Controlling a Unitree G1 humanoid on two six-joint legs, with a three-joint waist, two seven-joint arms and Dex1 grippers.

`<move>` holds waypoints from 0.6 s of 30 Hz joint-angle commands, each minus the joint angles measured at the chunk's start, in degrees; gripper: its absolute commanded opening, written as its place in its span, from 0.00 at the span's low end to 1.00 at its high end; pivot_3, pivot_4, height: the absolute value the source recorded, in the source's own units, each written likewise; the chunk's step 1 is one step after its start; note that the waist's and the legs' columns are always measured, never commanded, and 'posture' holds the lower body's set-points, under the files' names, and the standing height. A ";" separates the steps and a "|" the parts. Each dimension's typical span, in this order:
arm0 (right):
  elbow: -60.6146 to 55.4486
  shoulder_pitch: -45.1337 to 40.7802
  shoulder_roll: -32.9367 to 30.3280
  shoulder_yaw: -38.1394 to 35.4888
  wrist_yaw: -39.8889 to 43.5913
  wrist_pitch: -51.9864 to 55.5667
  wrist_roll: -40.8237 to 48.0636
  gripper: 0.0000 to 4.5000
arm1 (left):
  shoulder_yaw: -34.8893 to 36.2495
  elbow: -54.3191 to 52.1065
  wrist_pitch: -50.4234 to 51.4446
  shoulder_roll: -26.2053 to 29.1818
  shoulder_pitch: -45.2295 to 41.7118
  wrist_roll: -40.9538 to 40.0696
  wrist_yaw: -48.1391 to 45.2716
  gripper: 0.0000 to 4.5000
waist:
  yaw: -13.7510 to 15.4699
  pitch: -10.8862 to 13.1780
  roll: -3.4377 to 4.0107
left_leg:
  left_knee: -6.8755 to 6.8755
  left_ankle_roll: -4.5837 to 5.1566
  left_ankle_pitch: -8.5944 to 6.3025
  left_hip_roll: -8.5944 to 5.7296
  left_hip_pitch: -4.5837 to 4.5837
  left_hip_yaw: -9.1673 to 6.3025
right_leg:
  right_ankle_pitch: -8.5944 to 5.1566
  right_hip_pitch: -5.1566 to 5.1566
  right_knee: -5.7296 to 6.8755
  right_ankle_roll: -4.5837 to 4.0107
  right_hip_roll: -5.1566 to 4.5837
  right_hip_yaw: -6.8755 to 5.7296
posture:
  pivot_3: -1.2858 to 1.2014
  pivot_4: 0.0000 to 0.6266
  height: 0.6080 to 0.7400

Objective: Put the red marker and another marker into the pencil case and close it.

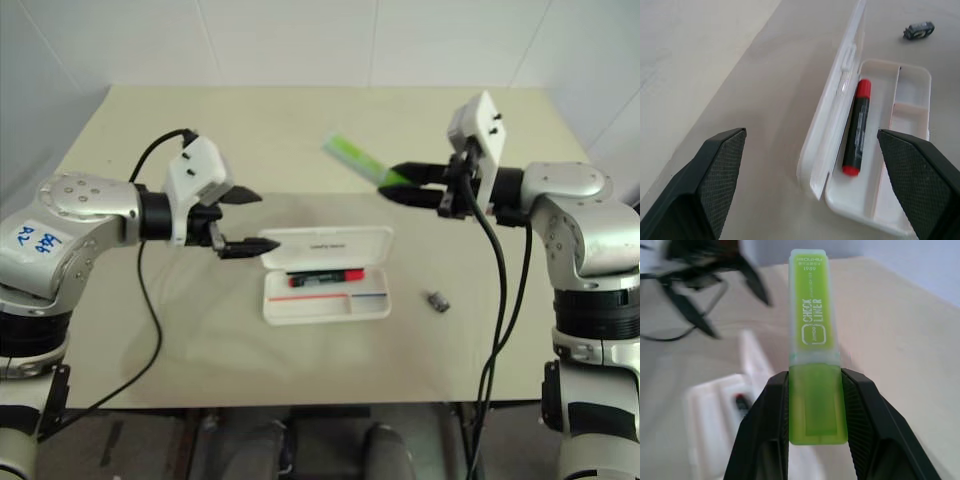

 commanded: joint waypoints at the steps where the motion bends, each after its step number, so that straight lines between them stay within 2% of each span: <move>1: -6.29 0.28 -0.08 2.15 3.63 1.16 3.91 0.24 | 2.91 -4.32 -1.70 2.30 2.61 -1.94 -1.85 1.00 | 0.06 0.00 0.00 | 0.01 0.01 -0.01 0.00 0.00 -0.01 | 0.00 0.00 0.00 0.00 0.00 0.00 | 0.52 0.24 1.00; 4: -7.61 0.75 -0.25 4.24 5.31 0.64 4.23 0.24 | 3.75 -5.05 -1.93 3.75 4.44 -2.11 -1.77 1.00 | 0.04 0.00 0.00 | -0.02 0.01 -0.01 0.01 -0.01 -0.02 | 0.00 -0.02 0.00 0.00 0.00 0.00 | 0.52 0.24 1.00; 10: -7.85 3.65 0.57 13.56 6.79 -5.36 -2.94 0.24 | 5.63 -9.93 -0.84 6.94 10.45 -4.28 -2.67 1.00 | -0.06 0.00 -0.02 | -0.01 0.01 -0.01 0.01 0.00 -0.01 | 0.00 -0.03 0.03 0.00 0.00 0.01 | 0.52 0.24 1.00; 18: 3.36 3.51 7.32 20.69 6.17 -16.62 -12.50 0.24 | 4.41 -11.38 -2.31 11.03 15.63 -3.20 -2.76 1.00 | -0.17 -0.01 -0.04 | -0.02 0.00 -0.01 0.02 0.03 0.07 | 0.00 -0.09 0.09 0.00 0.02 0.08 | 0.52 0.24 1.00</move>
